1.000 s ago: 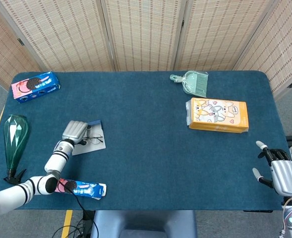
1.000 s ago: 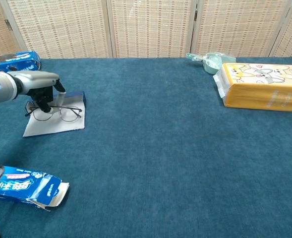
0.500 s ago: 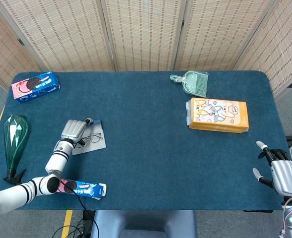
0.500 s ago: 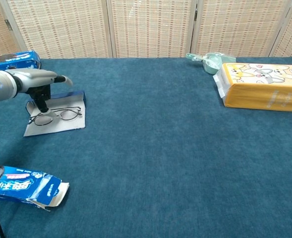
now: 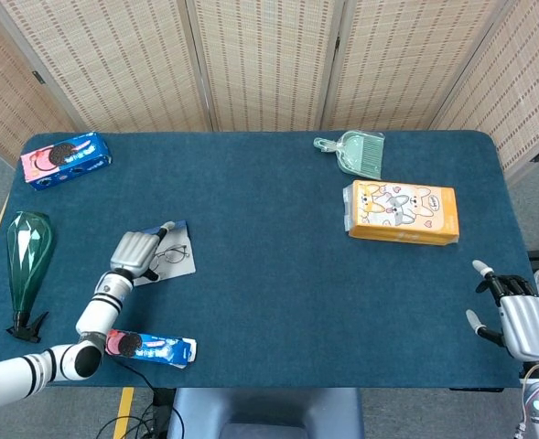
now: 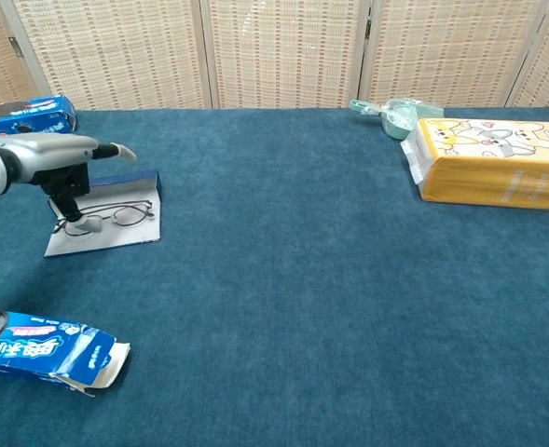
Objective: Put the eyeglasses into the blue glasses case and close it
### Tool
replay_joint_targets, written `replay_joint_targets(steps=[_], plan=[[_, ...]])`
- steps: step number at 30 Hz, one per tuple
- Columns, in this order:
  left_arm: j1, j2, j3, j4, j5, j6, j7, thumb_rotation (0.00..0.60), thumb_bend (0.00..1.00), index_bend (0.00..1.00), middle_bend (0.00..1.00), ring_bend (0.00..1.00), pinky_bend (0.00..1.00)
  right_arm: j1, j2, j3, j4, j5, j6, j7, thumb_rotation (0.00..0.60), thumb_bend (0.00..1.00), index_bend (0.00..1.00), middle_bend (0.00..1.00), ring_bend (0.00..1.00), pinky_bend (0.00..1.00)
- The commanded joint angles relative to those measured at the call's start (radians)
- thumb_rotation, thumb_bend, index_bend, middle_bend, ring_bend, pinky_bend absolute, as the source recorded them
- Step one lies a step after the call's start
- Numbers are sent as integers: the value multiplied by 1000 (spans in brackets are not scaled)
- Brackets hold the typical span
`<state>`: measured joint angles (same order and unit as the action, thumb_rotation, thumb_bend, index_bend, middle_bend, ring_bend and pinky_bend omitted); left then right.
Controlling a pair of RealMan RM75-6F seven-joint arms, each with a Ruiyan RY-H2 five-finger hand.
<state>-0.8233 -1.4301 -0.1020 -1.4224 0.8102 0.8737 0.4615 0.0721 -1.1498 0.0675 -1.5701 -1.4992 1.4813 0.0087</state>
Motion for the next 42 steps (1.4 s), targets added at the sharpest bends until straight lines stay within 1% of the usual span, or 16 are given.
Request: replay_joint_targets(steps=[1, 5, 15, 24, 28, 32, 35, 38, 42], plan=[[32, 39, 34, -65, 36, 30, 5, 600, 224, 0, 1000, 986, 1000, 2, 2, 1, -2, -4, 1, -2, 600, 301, 119, 428, 320, 222], [35, 67, 60, -106, 13, 15, 42, 600, 225, 0, 1000, 987, 1000, 6, 4, 3, -9, -9, 1, -8, 600, 301, 119, 429, 320, 222], [17, 85, 94, -130, -78, -25, 103, 600, 224, 0, 1000, 987, 1000, 5, 9, 1, -22, -16, 8, -18, 600, 301, 119, 430, 320, 222], [-9, 85, 111, -136, -142, -49, 134, 600, 224, 19, 1000, 987, 1000, 1, 9, -2, -25, -17, 14, -21, 600, 301, 119, 431, 321, 222], [-17, 87, 108, -137, -154, -47, 131, 600, 224, 32, 1000, 987, 1000, 0, 9, -3, -25, -16, 15, -21, 600, 301, 119, 431, 321, 222], [-15, 105, 85, -151, -137, -27, 98, 600, 225, 62, 1000, 987, 1000, -3, 11, -2, -26, -16, 20, -22, 600, 301, 119, 431, 321, 222], [7, 94, 49, -137, -65, 22, 30, 600, 224, 81, 1000, 982, 1000, -3, 11, -2, -26, -17, 22, -21, 600, 301, 119, 431, 321, 222], [28, 50, 25, -76, 32, 63, -44, 600, 225, 83, 1000, 980, 1000, -2, 8, -3, -25, -18, 19, -21, 600, 300, 119, 431, 321, 222], [17, -6, 13, 8, 58, 41, -63, 600, 224, 68, 1000, 980, 1000, -2, 4, -4, -22, -20, 19, -18, 600, 301, 119, 431, 321, 222]])
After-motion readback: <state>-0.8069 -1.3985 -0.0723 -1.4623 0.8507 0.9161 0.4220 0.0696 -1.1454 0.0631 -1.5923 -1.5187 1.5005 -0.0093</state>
